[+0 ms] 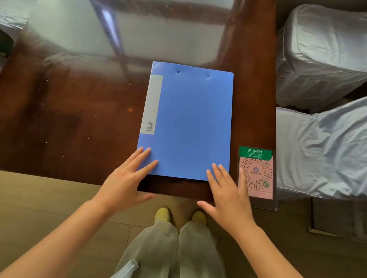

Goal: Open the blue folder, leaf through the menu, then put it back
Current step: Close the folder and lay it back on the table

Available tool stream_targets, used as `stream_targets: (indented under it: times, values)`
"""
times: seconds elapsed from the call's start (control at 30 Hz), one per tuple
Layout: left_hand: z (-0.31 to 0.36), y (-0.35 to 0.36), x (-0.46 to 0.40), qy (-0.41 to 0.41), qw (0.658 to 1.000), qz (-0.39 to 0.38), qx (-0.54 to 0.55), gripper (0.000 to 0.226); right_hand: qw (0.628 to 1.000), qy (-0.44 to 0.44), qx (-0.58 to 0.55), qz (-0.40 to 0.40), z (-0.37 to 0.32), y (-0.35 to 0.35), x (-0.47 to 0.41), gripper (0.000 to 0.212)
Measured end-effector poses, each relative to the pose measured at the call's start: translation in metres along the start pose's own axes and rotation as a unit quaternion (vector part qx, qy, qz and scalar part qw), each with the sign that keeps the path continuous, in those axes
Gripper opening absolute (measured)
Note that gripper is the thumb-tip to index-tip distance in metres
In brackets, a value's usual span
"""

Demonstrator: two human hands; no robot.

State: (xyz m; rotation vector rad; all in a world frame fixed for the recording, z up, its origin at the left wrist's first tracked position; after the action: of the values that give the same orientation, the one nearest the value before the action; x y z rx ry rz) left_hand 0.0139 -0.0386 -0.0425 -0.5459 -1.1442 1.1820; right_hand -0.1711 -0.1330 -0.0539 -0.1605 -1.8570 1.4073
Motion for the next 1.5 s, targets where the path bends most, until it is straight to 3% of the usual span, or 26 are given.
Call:
stream_targets:
  times: [0.3, 0.6, 1.07, 1.17, 1.5]
  values:
    - [0.007, -0.003, 0.002, 0.027, 0.997, 0.038, -0.065, 0.059, 0.996, -0.036, -0.01, 0.085, 0.01, -0.009, 0.016, 0.059]
    - [0.019, 0.011, 0.001, 0.045, 0.994, 0.014, -0.101, 0.071, 0.993, -0.053, -0.032, 0.104, 0.024, -0.01, 0.02, 0.058]
    - [0.017, 0.013, -0.002, 0.074, 0.987, 0.022, -0.138, 0.037, 0.985, -0.095, -0.015, 0.146, 0.029, -0.002, 0.025, 0.046]
    - [0.017, 0.016, -0.003, 0.079, 0.987, 0.013, -0.14, 0.059, 0.982, -0.105, -0.021, 0.157, 0.03, -0.001, 0.027, 0.042]
    - [0.021, 0.019, 0.003, 0.081, 0.986, 0.04, -0.137, 0.053, 0.977, -0.127, -0.026, 0.168, 0.032, -0.002, 0.03, 0.036]
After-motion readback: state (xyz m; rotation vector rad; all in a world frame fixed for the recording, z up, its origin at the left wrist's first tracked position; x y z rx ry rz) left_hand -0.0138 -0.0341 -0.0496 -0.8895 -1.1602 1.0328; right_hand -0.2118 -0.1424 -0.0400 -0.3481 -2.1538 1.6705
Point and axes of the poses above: each hand's wrist, its own x-axis away from the middle knuckle, its own y-axis out of the palm, z = x × y, the point moved 9 cm from there along -x, towards the middle knuckle, and after that the axes turned 14 degrees about -z, right-handed, at the moved point
